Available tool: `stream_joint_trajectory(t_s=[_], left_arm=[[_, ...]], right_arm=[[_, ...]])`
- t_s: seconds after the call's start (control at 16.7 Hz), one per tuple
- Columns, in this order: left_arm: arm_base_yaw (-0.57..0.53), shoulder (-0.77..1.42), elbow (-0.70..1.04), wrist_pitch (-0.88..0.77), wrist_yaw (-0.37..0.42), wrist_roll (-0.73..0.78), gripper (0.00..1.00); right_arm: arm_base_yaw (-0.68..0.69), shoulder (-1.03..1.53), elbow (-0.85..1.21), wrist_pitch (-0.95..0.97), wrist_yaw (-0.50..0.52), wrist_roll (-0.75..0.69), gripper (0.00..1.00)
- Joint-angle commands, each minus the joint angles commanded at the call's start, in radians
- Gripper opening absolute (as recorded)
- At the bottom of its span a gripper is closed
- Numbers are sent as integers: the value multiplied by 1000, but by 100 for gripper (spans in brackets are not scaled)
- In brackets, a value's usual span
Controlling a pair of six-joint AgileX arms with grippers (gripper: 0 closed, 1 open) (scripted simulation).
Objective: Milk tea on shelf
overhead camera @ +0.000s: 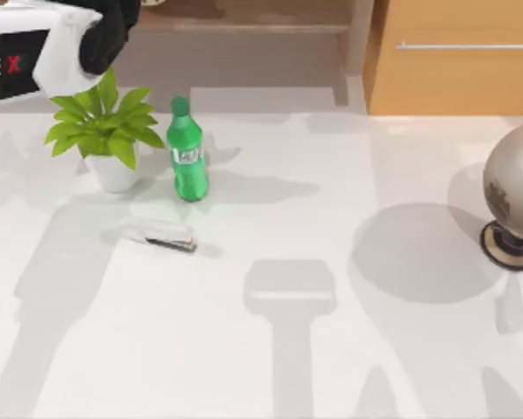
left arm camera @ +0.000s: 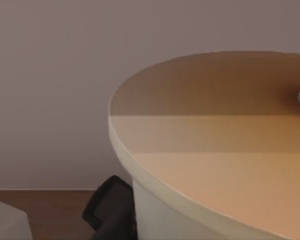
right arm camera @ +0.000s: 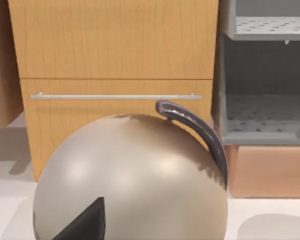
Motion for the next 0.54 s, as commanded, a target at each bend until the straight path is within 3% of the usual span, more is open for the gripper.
stream_joint_trajectory(t_s=[0.18,0.54], left_arm=[[0,0,0,0,0,0,98],[0,0,0,0,0,0,100]], right_arm=[[0,0,0,0,0,0,100],[0,0,0,0,0,0,100]])
